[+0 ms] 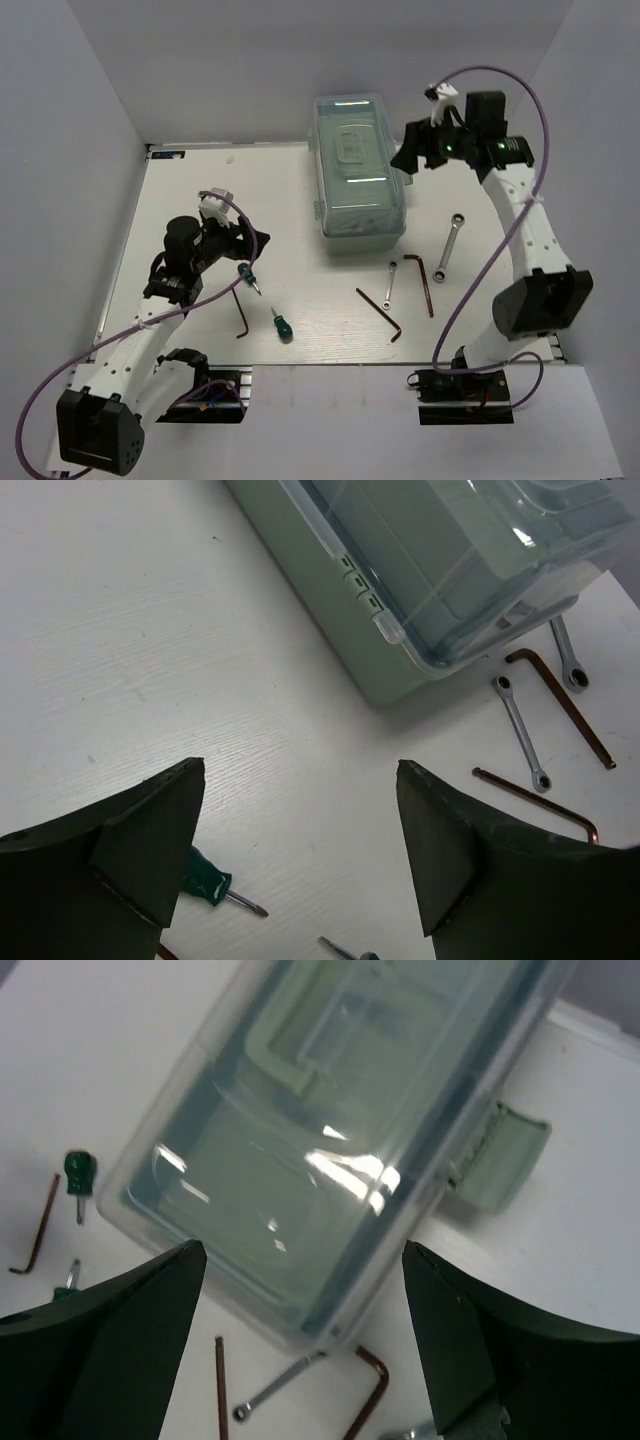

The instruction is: Sort the tools into containers

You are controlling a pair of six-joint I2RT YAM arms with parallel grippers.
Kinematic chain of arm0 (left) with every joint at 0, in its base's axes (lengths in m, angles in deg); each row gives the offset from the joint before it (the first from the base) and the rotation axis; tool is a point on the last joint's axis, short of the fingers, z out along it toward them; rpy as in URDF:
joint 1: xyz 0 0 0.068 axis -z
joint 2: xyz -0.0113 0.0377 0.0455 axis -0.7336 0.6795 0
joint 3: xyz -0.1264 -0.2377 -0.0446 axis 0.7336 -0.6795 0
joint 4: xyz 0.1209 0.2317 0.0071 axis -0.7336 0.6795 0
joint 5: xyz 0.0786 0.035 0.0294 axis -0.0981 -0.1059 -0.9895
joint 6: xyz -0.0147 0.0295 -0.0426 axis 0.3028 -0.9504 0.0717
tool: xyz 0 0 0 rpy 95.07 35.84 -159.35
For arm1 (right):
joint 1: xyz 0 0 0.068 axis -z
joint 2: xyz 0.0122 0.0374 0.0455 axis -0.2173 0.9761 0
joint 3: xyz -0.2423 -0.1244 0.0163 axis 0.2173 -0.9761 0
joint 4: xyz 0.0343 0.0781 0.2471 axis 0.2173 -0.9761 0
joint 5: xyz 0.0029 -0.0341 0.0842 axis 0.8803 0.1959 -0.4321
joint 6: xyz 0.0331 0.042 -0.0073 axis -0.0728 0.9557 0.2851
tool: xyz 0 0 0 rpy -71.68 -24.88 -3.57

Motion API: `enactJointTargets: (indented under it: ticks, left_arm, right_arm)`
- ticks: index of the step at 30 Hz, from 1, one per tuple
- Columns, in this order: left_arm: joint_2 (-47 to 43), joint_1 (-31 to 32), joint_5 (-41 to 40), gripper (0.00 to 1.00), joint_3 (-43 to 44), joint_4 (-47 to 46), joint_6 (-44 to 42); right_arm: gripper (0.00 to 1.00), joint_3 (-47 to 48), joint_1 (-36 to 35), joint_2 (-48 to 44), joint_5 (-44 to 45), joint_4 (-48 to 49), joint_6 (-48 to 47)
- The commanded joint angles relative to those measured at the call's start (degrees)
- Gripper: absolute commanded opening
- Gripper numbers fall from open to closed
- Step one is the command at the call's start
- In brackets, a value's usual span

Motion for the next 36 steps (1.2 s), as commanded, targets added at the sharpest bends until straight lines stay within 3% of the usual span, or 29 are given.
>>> enactJointTargets:
  ticks: [1, 4, 6, 7, 10, 12, 18, 20, 27, 32, 36]
  left_arm:
    - [0.9, -0.2, 3.1, 0.88, 2.0, -0.8, 0.5]
    - [2.2, -0.2, 6.7, 0.86, 1.5, -3.4, 2.2]
    - [4.2, -0.2, 9.5, 0.67, 1.5, -5.0, 2.8]
    - [4.7, -0.2, 10.0, 0.64, 1.5, -5.7, 2.8]
    - [6.1, -0.2, 11.1, 0.56, 1.5, -6.4, 2.8]
    - [6.1, -0.2, 11.7, 0.56, 1.5, -6.4, 2.2]
    - [7.3, -0.2, 11.7, 0.83, 0.3, -11.5, 5.4]
    - [9.1, -0.2, 11.1, 0.86, -0.3, -14.5, 7.9]
    - [19.0, 0.4, 13.0, 0.86, -0.8, -31.4, 18.7]
    - [23.2, 0.4, 13.0, 0.84, 0.2, -36.5, 21.3]
    - [26.4, 0.4, 13.0, 0.84, 2.4, -39.0, 22.0]
  right_arm:
    - [0.87, 10.6, -4.0, 5.8, 1.7, -3.3, 2.0]
    - [0.80, 11.3, -6.6, 11.1, 3.3, 3.4, 6.1]
    - [0.72, 9.9, -7.1, 12.7, 1.5, 7.2, 10.4]
    - [0.71, 9.8, -7.5, 13.5, 1.5, 13.3, 11.7]
    - [0.70, 14.0, -8.1, 16.8, 0.3, 17.0, 13.9]
    - [0.70, 16.4, -8.7, 18.6, 0.6, 18.8, 15.8]
    - [0.70, 18.7, -9.8, 24.0, -0.5, 22.4, 20.7]
    - [0.70, 19.5, -10.2, 26.2, -0.5, 22.6, 21.8]
    - [0.70, 20.2, -12.5, 29.2, 4.9, 22.6, 23.4]
    - [0.70, 20.5, -14.0, 30.1, 9.8, 22.1, 24.8]
    - [0.70, 21.7, -15.9, 30.3, 19.4, 19.1, 25.0]
